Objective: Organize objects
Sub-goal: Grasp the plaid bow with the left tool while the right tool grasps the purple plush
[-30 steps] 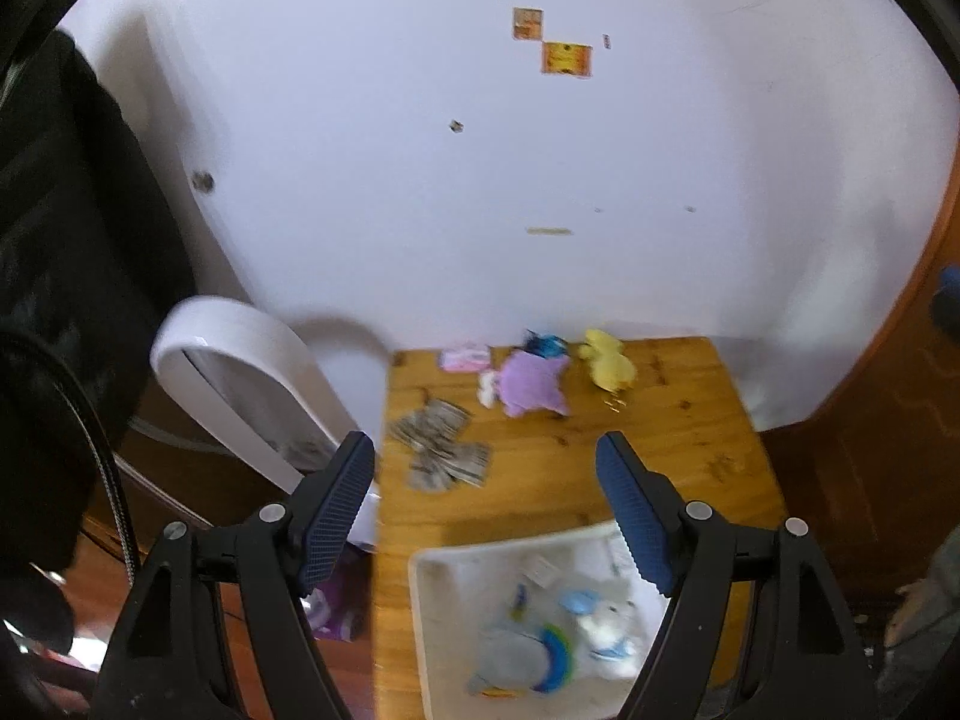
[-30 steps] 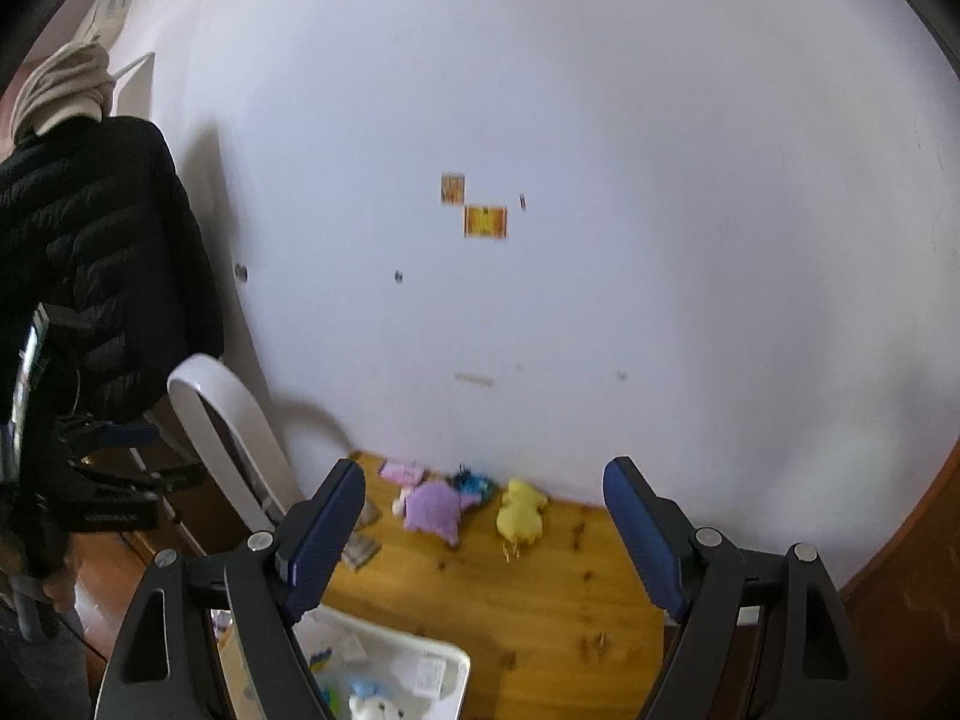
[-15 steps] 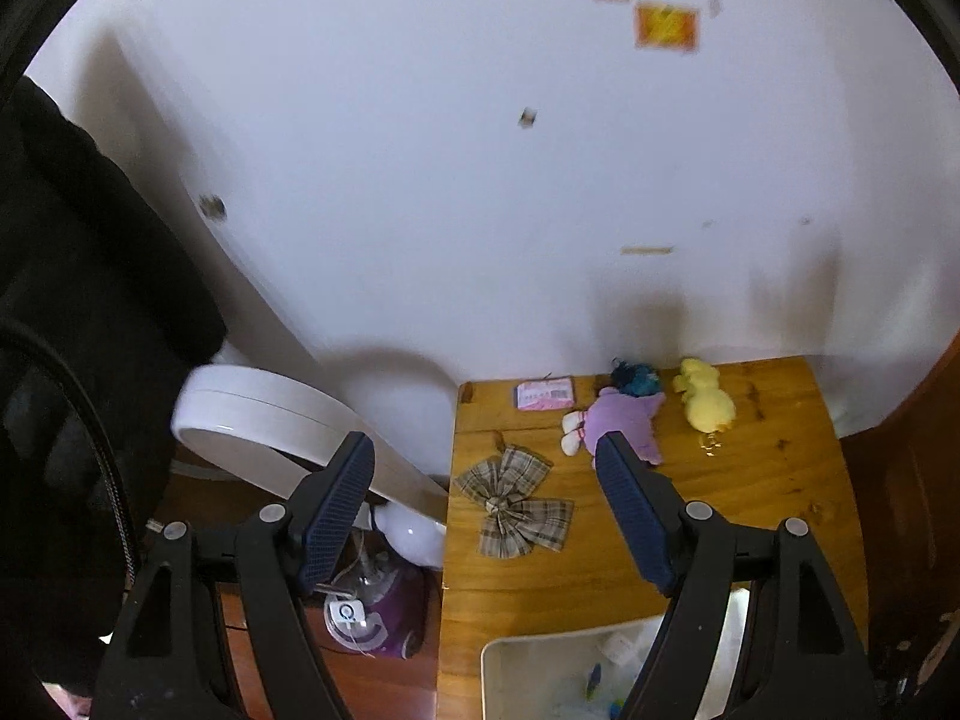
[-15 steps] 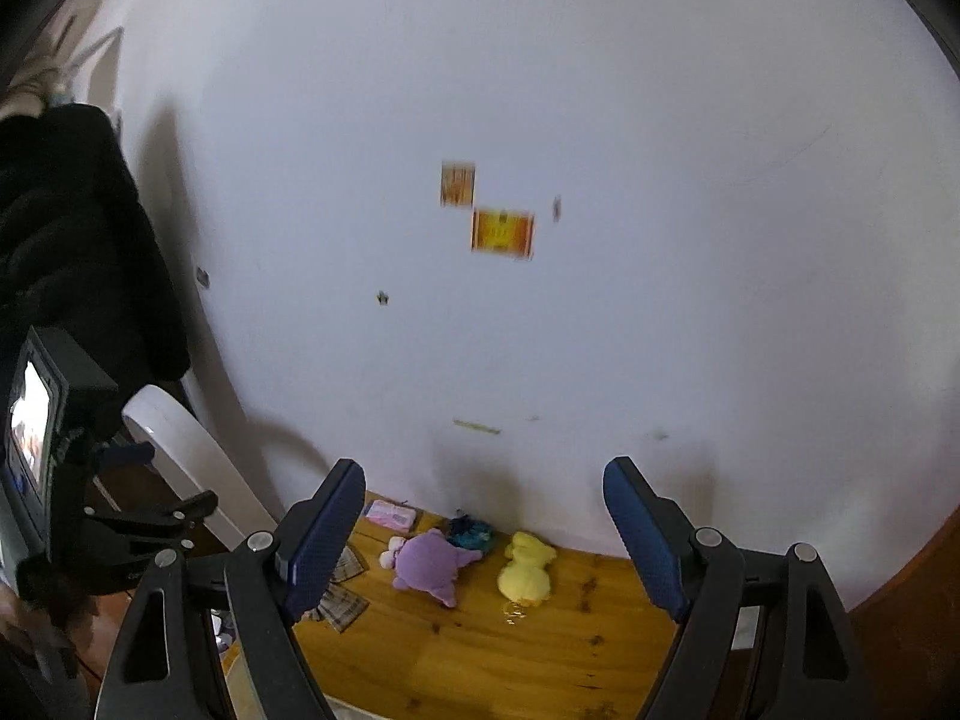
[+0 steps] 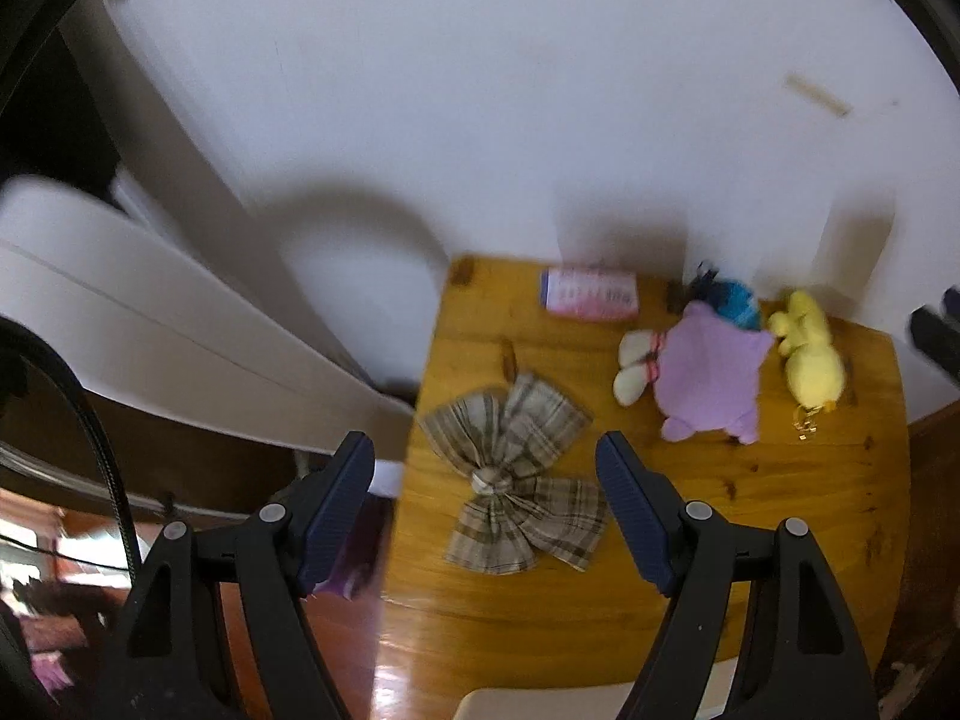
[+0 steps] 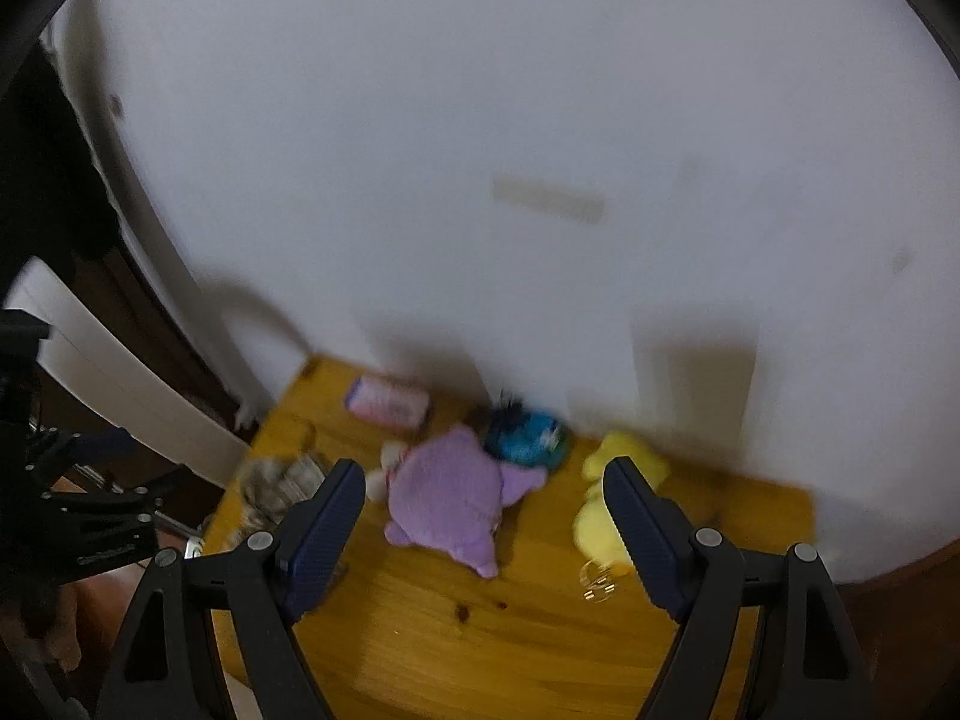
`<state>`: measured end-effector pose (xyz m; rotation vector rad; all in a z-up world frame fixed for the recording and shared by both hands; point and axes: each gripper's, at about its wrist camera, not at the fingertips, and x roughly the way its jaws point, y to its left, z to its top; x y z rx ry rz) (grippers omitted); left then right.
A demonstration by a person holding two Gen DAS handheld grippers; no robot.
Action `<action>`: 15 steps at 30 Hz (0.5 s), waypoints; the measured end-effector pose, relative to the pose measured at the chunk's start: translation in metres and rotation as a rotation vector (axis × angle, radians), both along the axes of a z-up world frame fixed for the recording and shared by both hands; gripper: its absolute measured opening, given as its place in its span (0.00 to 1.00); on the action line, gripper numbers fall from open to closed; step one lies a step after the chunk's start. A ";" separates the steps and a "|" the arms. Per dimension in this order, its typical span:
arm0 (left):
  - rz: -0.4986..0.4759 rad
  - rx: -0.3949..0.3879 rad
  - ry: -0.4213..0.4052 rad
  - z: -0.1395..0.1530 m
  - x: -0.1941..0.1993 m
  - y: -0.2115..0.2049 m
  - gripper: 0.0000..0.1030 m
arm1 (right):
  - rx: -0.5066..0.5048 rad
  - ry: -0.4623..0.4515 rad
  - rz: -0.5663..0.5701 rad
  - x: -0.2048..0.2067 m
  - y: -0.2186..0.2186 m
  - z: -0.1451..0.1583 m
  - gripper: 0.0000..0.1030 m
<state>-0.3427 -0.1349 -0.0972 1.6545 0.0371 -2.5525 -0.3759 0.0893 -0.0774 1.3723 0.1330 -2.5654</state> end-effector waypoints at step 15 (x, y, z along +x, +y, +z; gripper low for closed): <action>0.110 0.139 -0.079 -0.100 -0.006 -0.014 0.77 | -0.312 -0.266 -0.137 -0.044 0.019 -0.119 0.80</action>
